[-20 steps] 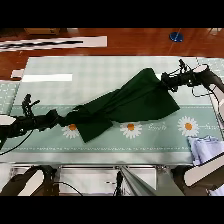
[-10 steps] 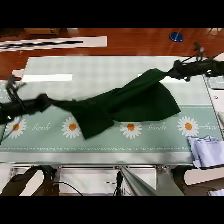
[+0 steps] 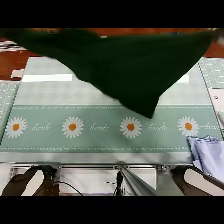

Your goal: Fold the shirts.

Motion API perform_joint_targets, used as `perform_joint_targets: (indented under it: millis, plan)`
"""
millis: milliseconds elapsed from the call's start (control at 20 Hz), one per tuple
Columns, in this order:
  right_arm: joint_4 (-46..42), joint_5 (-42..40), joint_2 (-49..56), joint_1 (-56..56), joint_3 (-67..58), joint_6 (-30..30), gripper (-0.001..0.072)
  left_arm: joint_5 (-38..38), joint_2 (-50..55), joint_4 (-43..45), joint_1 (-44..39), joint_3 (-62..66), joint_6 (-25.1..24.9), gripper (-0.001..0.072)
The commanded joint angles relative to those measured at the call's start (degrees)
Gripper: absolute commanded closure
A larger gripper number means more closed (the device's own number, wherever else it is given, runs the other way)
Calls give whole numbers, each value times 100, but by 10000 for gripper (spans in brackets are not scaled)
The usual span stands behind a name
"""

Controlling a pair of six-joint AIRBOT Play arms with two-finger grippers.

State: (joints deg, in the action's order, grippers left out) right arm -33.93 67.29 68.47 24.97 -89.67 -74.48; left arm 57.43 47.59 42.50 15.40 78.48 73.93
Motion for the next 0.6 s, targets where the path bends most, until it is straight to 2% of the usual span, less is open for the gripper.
perform_joint_targets:
  millis: [0,200,300,450,550]
  plan:
    - [540,-122,-772,109,-916,35,686,177,-291,-50,4,1467,166,684]
    - [361,2,-1353,111,-2063,-393,686,181,-920,-13,4,2111,437,685]
    - [-168,387,-1679,111,-2363,-654,686,411,-1375,382,4,2116,743,685]
    - [-1316,1220,-2225,111,-2389,-1012,686,1556,-1937,1456,4,2116,1460,685]
    - [-1858,2026,-2503,109,-2389,-1200,686,2527,-2212,1851,4,2116,1799,685]
